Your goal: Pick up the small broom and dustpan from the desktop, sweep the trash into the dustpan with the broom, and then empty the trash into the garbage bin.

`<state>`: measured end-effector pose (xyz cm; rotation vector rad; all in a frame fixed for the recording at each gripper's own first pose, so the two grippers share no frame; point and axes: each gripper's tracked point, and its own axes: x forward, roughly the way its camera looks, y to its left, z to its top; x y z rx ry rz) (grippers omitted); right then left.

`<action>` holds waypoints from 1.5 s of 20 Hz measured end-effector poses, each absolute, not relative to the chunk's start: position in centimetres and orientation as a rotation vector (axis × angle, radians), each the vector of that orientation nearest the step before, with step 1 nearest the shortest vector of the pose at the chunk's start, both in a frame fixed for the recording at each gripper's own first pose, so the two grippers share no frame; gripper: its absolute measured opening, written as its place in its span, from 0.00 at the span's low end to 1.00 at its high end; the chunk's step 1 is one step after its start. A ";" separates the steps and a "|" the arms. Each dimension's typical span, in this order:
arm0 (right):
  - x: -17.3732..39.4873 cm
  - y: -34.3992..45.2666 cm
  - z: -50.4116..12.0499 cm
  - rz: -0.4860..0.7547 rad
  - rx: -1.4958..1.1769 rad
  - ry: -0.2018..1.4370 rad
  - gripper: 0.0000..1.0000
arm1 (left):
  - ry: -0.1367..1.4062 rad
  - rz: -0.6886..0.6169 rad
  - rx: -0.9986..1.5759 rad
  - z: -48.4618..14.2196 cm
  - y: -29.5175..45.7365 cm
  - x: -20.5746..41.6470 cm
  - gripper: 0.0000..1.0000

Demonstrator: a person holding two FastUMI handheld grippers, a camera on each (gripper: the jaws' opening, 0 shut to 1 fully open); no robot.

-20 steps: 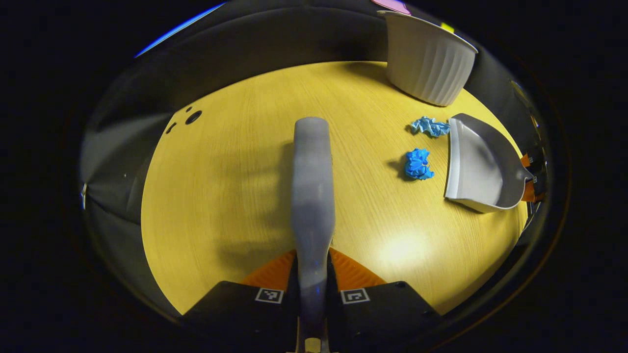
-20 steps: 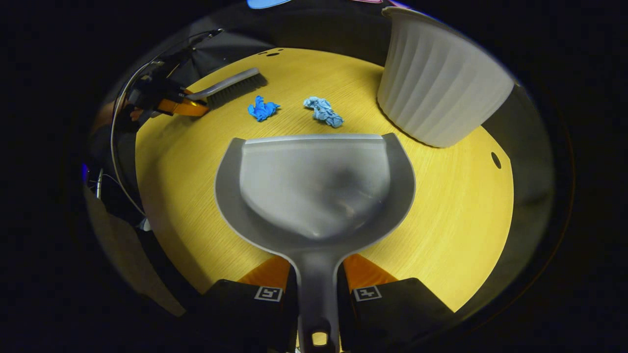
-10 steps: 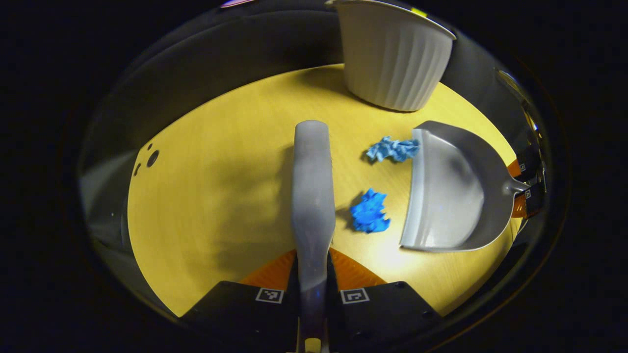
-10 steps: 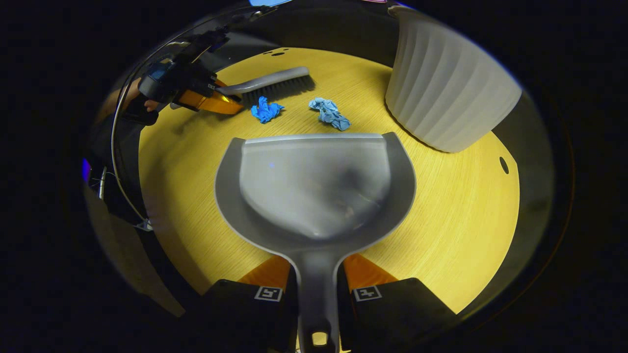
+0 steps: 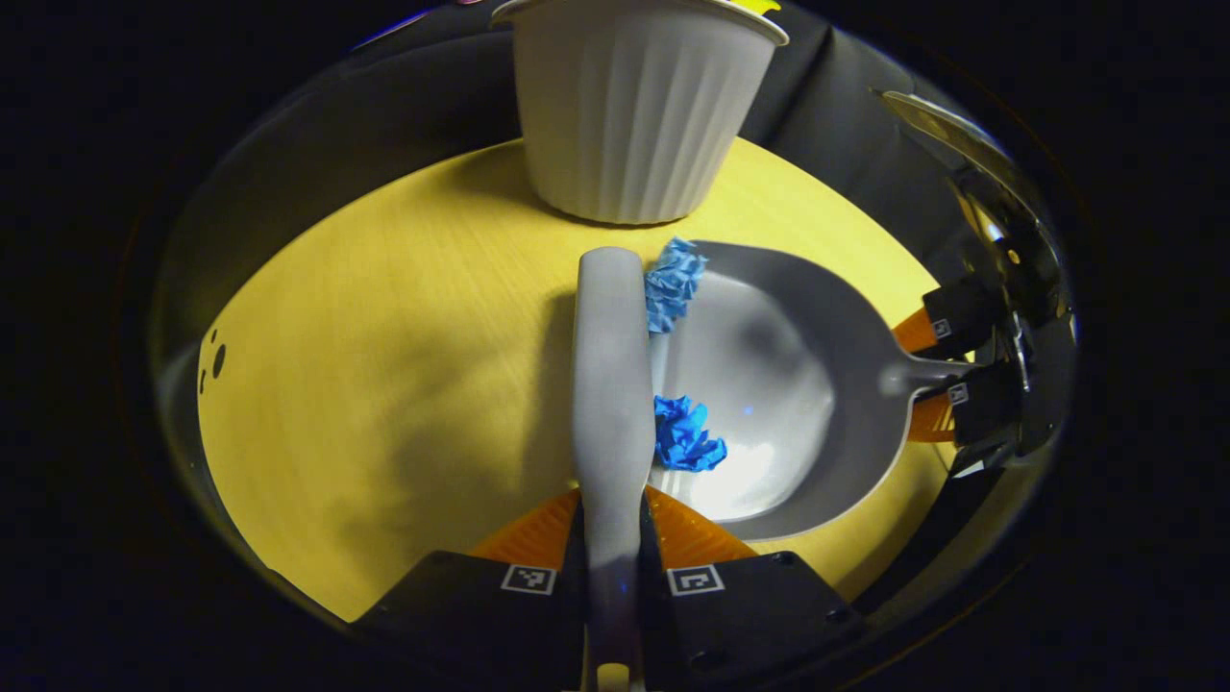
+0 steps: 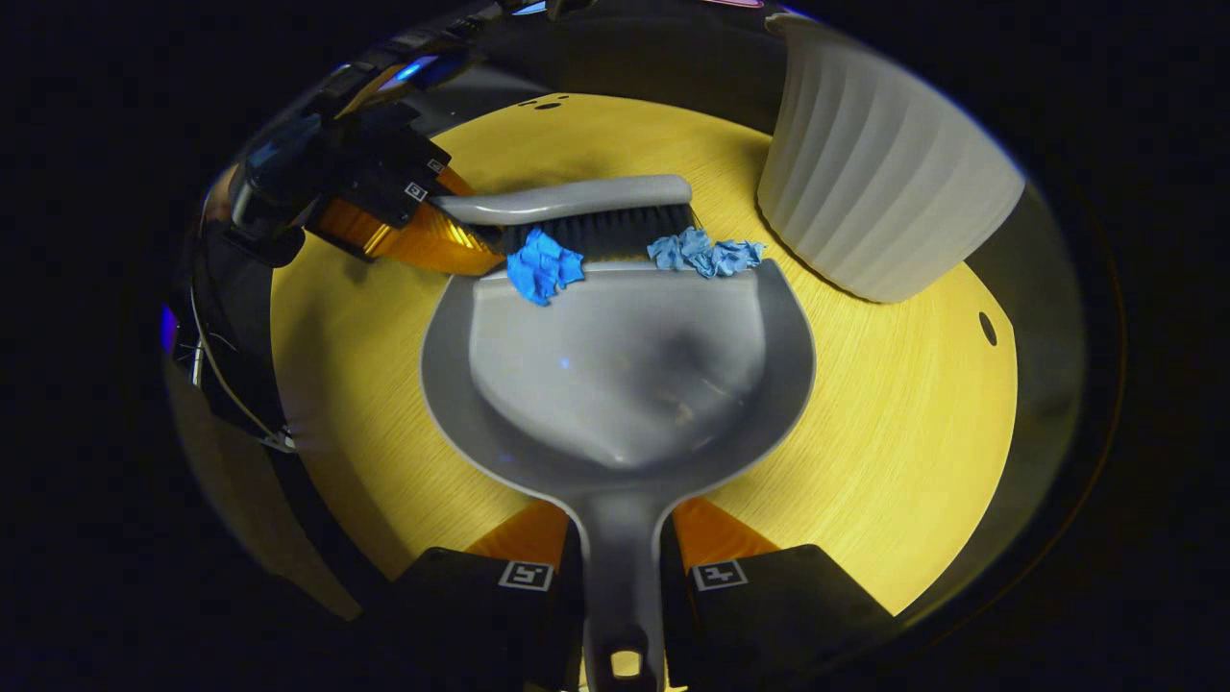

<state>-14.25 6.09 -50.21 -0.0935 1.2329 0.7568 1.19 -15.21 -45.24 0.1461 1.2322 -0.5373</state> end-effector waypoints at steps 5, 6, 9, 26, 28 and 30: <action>-14.3 6.0 -50.2 0.706 -0.080 1.207 0.37 | 1.203 -0.490 0.084 -43.3 -14.8 2.0 0.28; -14.3 6.0 -50.1 0.685 -0.068 1.197 0.37 | 1.190 -0.474 0.057 -43.3 -14.9 1.9 0.31; -14.8 5.6 -49.0 0.596 -0.024 1.175 0.37 | 1.127 -0.432 0.032 -42.5 -14.0 2.8 0.28; -17.7 -2.6 -36.8 0.086 0.175 1.280 0.37 | 1.069 -0.347 0.037 -45.1 -5.9 1.2 0.28; -16.4 -5.0 -34.9 0.037 0.195 1.281 0.37 | 1.074 -0.347 0.039 -45.5 -5.7 0.6 0.31; -14.6 -7.8 -33.3 -0.004 0.169 1.263 0.37 | 1.074 -0.351 0.024 -45.7 -5.9 0.2 0.28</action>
